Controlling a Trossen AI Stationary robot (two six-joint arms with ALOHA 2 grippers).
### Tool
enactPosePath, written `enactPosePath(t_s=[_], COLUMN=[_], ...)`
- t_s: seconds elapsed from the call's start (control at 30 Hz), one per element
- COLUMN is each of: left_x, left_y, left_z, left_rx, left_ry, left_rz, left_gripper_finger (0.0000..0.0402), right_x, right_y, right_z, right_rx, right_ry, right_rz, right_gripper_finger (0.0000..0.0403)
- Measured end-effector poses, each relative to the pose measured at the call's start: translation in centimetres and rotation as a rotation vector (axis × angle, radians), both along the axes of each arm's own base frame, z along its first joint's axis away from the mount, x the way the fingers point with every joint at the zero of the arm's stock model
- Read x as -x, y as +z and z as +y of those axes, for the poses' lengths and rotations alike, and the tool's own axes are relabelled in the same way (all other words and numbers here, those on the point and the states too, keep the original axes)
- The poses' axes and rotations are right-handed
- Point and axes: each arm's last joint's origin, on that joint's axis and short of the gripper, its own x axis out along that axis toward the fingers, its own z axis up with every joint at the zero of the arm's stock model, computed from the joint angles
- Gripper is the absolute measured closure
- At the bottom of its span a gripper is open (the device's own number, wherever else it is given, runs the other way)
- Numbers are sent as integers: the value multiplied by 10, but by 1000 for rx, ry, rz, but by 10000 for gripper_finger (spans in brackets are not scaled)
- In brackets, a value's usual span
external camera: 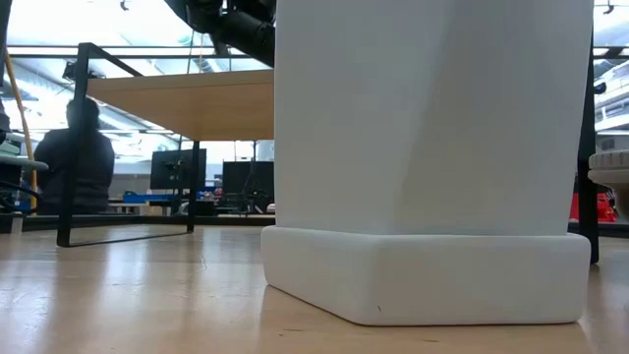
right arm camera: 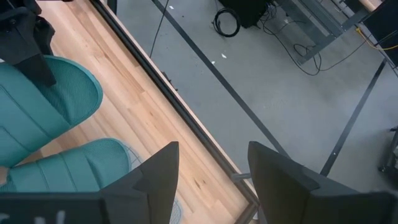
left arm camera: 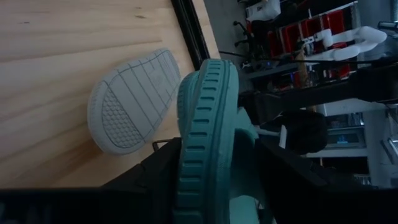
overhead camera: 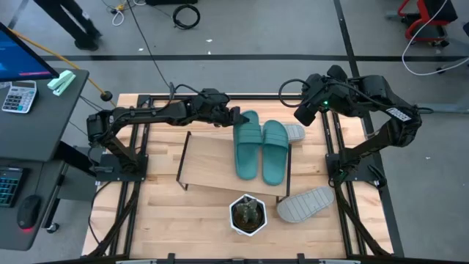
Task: Pick and place slides into the shelf
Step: Put the green slide on the shelf
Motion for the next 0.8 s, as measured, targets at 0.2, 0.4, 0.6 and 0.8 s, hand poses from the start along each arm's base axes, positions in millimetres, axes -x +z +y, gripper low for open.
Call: enactPosePath(t_s=[0.2,0.4,0.6,0.8], left_x=[0,0,0,2], left_y=[0,0,0,-6], left_z=[0,-2,-2,-2], left_rx=[-42,-77,-81,-82], left_ry=[-16,-34,-32,-25], left_rz=[7,11,14,74], left_gripper_finger=[184,165,134,105], right_x=[0,0,0,0], right_y=[0,0,0,0], right_z=[0,0,0,0], right_rx=[0,0,0,0], right_ry=[0,0,0,0], right_rz=[0,0,0,0], right_gripper_finger=[204,204,204,204])
